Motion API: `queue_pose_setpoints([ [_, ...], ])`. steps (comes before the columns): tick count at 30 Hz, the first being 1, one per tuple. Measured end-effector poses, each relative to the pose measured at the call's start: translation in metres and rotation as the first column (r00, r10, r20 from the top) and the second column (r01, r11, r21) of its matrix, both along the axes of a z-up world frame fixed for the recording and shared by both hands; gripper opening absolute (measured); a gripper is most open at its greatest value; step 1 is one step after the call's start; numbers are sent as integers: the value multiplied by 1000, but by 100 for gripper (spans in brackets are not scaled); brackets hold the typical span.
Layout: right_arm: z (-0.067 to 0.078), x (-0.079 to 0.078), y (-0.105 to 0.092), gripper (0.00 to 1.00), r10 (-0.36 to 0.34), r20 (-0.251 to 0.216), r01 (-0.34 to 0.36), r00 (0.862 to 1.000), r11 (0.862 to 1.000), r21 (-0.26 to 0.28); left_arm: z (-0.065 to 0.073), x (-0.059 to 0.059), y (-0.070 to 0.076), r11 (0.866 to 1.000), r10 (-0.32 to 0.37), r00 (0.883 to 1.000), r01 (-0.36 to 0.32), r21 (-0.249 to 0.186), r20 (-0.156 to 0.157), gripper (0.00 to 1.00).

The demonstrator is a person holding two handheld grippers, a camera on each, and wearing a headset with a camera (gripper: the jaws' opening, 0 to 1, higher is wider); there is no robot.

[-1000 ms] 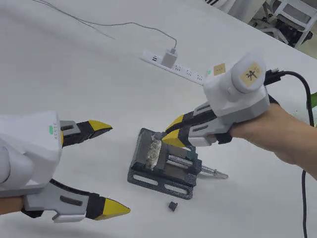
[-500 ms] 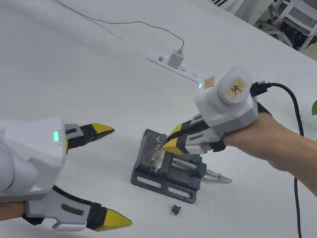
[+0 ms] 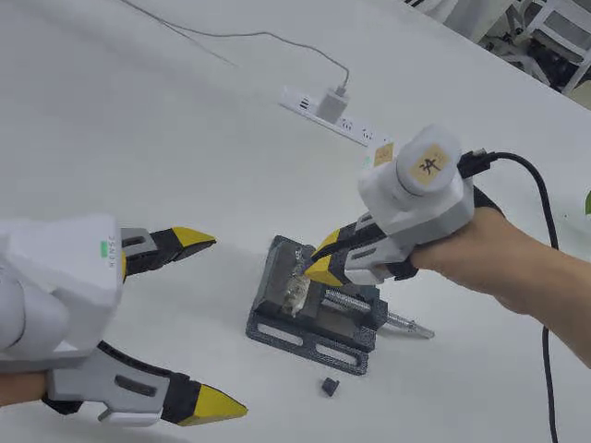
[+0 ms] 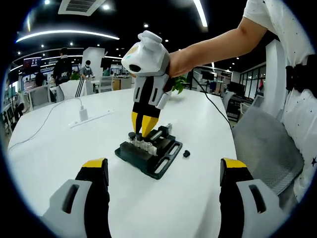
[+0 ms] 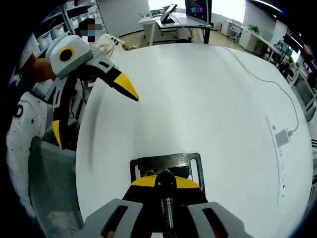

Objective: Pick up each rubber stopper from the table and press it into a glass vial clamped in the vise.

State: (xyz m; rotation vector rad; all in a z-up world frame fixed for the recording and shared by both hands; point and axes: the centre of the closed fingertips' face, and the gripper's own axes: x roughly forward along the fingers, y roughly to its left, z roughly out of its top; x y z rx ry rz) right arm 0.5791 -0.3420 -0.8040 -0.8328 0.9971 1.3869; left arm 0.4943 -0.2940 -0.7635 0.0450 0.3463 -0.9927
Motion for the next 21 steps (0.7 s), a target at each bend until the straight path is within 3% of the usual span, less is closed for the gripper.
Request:
queue_pose_setpoints([
  [14, -3, -2, 0, 6, 3, -8, -3, 1000, 1000, -12, -1, -2, -3, 1000, -3, 1000, 3, -7, -2, 92],
  [21, -3, -2, 1, 6, -31, -20, 30, 999, 999, -36, -1, -2, -3, 1000, 0, 1000, 0, -13, -6, 91],
])
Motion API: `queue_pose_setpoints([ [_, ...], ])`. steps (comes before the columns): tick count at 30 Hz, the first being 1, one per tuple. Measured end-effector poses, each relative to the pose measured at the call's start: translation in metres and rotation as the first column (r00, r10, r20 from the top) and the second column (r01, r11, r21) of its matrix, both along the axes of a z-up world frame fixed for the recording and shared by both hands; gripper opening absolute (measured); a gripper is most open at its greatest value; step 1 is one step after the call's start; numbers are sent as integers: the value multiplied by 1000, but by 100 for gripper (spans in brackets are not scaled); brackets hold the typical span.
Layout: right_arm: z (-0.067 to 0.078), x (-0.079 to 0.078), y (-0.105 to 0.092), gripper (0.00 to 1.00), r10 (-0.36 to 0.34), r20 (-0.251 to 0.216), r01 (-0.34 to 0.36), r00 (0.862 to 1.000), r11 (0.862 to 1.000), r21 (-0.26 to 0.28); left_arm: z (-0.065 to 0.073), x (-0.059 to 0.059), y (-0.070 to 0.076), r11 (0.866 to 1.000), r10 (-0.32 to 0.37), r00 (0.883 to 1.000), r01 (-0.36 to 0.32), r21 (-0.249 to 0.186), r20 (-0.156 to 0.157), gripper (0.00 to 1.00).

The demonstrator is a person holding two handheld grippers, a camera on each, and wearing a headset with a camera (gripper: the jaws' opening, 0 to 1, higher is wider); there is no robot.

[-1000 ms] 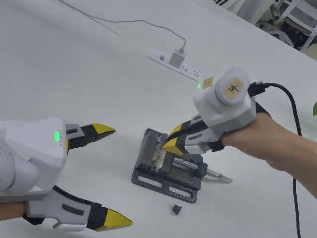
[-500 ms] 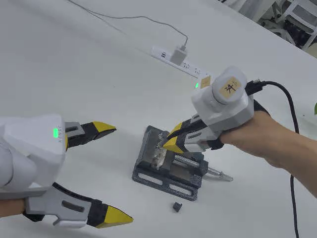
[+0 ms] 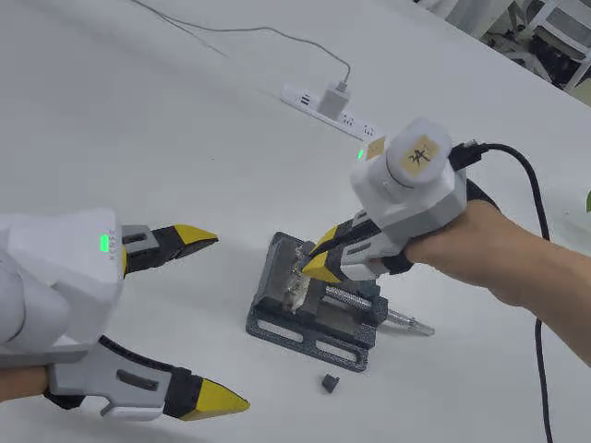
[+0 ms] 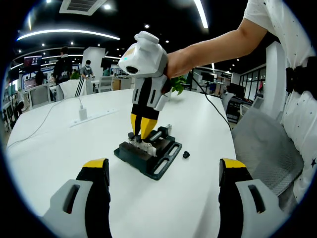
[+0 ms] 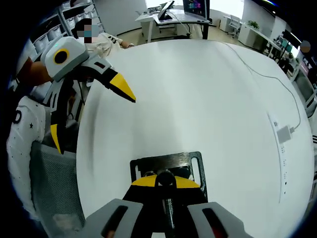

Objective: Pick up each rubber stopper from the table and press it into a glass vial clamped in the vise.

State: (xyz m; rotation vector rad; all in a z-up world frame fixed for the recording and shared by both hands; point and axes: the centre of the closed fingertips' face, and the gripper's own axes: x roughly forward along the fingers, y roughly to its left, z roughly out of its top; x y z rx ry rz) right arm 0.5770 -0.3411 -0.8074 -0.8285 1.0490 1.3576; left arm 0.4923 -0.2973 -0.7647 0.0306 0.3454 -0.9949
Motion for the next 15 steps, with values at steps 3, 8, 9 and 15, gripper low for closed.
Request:
queue_pose_setpoints([
  [3, -1, -1, 0, 5, 4, 12, -4, 1000, 1000, -14, 0, 0, -1, 1000, 0, 1000, 0, -3, -2, 91],
  [8, -2, 3, 1, 4, 24, 50, -22, 998, 998, -58, 2, 3, -4, 1000, -6, 1000, 6, -8, 2, 91],
  [9, -2, 3, 1, 4, 22, 54, -19, 998, 998, -64, 2, 3, -5, 1000, -6, 1000, 6, -10, 3, 91],
  [15, -3, 0, 0, 4, 53, 91, -44, 994, 994, -97, 5, 5, -10, 1000, -14, 1000, 15, -17, 9, 91],
])
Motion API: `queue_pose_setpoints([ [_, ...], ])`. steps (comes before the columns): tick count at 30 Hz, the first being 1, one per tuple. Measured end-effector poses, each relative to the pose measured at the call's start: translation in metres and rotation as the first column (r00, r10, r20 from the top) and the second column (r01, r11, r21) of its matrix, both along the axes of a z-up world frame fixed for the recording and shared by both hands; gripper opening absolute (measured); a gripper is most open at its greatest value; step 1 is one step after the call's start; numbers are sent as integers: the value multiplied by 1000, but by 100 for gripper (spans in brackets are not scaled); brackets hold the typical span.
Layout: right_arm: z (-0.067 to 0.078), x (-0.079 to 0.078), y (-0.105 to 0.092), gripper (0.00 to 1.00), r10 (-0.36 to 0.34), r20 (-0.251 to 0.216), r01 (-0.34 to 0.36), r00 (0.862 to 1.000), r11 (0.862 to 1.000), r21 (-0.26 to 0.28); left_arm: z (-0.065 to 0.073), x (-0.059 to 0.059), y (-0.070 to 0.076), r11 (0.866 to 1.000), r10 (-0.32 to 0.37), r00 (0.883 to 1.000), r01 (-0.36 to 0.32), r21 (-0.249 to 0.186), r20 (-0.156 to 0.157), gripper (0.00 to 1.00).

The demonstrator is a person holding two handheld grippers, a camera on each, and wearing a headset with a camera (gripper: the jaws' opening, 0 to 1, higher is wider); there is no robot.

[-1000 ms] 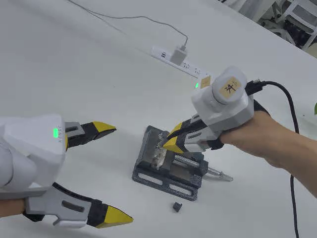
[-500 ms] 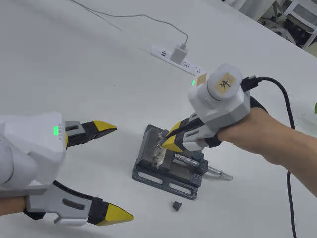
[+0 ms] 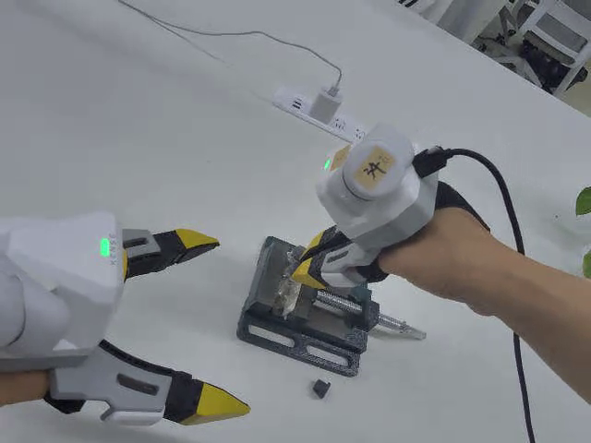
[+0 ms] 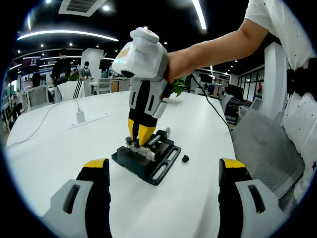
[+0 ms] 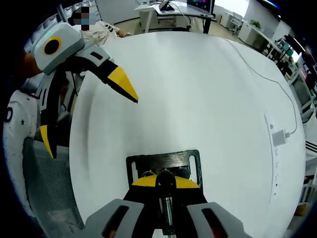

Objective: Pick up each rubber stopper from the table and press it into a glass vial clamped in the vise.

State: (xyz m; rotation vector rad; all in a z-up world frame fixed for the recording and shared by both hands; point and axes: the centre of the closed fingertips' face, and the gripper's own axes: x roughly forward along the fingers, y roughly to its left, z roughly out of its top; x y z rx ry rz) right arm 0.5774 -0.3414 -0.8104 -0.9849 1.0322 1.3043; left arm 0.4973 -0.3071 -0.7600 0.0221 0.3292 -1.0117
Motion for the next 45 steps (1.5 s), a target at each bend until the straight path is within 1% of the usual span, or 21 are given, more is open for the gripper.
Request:
queue_pose_setpoints([
  [1, 0, 0, 0, 5, 14, 2, -14, 1000, 1000, 1, 1, 0, -1, 1000, -2, 1000, 2, -1, 1, 91],
  [4, 1, 1, -1, 6, 6, 8, -6, 1000, 1000, 4, 4, 0, -3, 1000, -6, 1000, 6, -5, 3, 90],
  [6, 1, 1, -1, 7, -2, 7, 1, 1000, 1000, 13, 5, -1, -2, 1000, -6, 1000, 6, -3, 6, 90],
  [9, 1, 1, -1, 7, 6, 15, -7, 1000, 1000, 24, 4, -2, -1, 1000, -2, 1000, 2, -2, 3, 90],
  [14, 1, 1, -1, 9, -12, 8, 12, 1000, 999, 44, 1, -3, 2, 1000, 0, 1000, 0, 2, -1, 90],
  [17, 2, 1, 0, 8, -34, 4, 33, 999, 998, 61, 2, -3, 4, 1000, 5, 1000, -5, -1, -1, 90],
  [19, 3, 0, 1, 10, -43, -2, 43, 999, 997, 71, 3, -2, 4, 1000, 6, 1000, -6, -2, -2, 90],
  [22, 5, 1, 0, 11, -47, 11, 46, 999, 996, 80, 3, -1, 3, 1000, 4, 1000, -4, -1, -1, 90],
  [25, 10, 2, -1, 12, -56, 10, 55, 998, 994, 93, 3, -1, 3, 1000, 4, 1000, -4, -2, 2, 90],
  [30, 20, 6, -1, 6, -67, 16, 64, 998, 989, 130, 3, -2, 2, 1000, 1, 1000, -1, -3, 0, 89],
  [31, 21, 7, -2, 6, -71, 14, 68, 997, 989, 133, 3, -2, 1, 1000, 1, 1000, -1, -4, 0, 90],
  [32, 21, 7, -2, 6, -70, 9, 68, 998, 989, 132, 3, -2, 1, 1000, 2, 1000, -2, -4, -1, 90],
  [34, 21, 7, -3, 3, -66, 4, 65, 998, 989, 134, 3, -2, 1, 1000, 1, 1000, -1, -3, -2, 89],
  [37, 20, 4, -2, 1, -72, -20, 74, 997, 987, 145, 2, -2, 1, 1000, 1, 1000, -1, -3, -3, 89],
  [39, 19, 4, -2, 0, -69, -23, 72, 997, 987, 145, 2, -2, 1, 1000, 0, 1000, 0, -2, -4, 89],
  [45, 12, 2, 0, 0, -57, -33, 61, 998, 989, 135, 2, -3, 2, 1000, 0, 1000, -1, -4, -7, 89],
])
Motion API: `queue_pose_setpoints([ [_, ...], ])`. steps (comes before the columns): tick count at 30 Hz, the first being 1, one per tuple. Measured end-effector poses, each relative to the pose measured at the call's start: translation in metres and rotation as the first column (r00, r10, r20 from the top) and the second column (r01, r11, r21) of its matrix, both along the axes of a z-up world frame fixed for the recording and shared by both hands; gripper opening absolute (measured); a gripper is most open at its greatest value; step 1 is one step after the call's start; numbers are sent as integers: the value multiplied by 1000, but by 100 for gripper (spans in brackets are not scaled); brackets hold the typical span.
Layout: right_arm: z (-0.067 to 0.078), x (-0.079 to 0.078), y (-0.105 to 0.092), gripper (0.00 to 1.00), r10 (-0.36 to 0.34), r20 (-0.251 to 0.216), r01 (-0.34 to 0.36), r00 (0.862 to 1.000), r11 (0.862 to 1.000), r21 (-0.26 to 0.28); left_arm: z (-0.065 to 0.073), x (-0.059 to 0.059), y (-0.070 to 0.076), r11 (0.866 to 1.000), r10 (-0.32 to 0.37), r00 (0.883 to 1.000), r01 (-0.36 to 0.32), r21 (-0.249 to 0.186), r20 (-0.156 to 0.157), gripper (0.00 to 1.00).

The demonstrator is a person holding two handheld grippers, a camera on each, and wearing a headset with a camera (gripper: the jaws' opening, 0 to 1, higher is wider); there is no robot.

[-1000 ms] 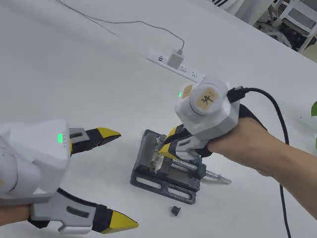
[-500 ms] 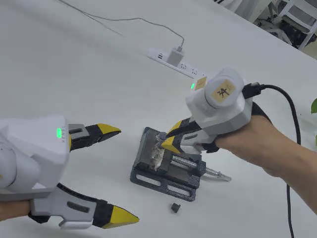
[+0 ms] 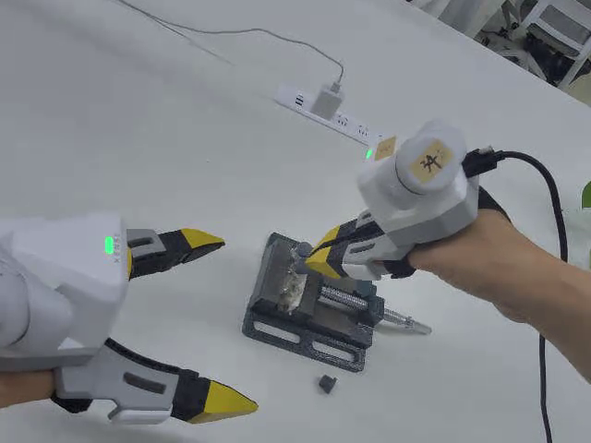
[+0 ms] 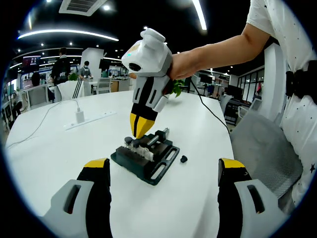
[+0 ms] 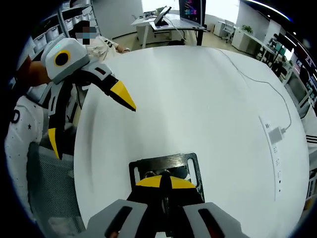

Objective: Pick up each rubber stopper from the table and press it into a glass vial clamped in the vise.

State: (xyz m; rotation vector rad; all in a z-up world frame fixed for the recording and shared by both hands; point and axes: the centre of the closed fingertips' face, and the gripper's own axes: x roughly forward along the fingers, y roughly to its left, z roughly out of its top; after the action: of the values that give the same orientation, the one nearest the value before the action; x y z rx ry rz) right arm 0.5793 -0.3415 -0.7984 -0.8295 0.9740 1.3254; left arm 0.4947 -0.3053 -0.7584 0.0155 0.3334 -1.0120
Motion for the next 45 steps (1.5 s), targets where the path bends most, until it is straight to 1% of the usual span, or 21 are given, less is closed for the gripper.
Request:
queue_pose_setpoints([
  [3, -1, -2, 1, 0, 3, -8, -3, 1000, 1000, -1, 0, 0, 0, 1000, 0, 1000, 0, -2, -3, 89],
  [8, -3, 1, 1, 0, 4, -3, -4, 1000, 1000, -4, 0, 0, 0, 1000, -2, 1000, 2, -4, -4, 88],
  [16, -6, 0, 1, 0, 13, -18, -13, 1000, 1000, -14, 0, 1, 2, 1000, 1, 1000, -1, -6, -5, 87],
  [23, -7, -1, 3, 0, 52, 1, -52, 999, 998, -42, 0, 3, 3, 1000, 8, 1000, -8, -11, -1, 87],
  [27, -8, 0, 3, 0, 55, -22, -56, 998, 996, -70, -1, 4, 4, 1000, 10, 1000, -10, -10, -2, 87],
  [29, -9, -1, 3, 0, 74, -21, -75, 997, 994, -83, 0, 4, 4, 1000, 10, 1000, -10, -12, 0, 87],
  [32, -9, -2, 2, 0, 79, -21, -80, 997, 992, -98, 1, 5, 4, 1000, 15, 1000, -15, -16, 2, 87],
  [36, -10, -2, 1, 0, 75, -23, -77, 997, 991, -106, 2, 5, 3, 1000, 17, 1000, -17, -19, 3, 87],
  [37, -10, -2, 1, 0, 88, -15, -89, 996, 990, -111, 2, 6, 3, 1000, 16, 1000, -16, -18, 6, 86],
  [40, -10, -2, 1, 0, 92, -8, -93, 996, 989, -112, 3, 7, 3, 1000, 20, 1000, -20, -22, 6, 86],
  [42, -10, -2, 0, 0, 83, -12, -84, 996, 990, -110, 4, 8, 3, 999, 22, 1000, -22, -23, 9, 86],
  [45, -11, -2, 1, 0, 86, -12, -87, 996, 990, -115, 4, 8, 3, 999, 23, 1000, -22, -24, 9, 85],
])
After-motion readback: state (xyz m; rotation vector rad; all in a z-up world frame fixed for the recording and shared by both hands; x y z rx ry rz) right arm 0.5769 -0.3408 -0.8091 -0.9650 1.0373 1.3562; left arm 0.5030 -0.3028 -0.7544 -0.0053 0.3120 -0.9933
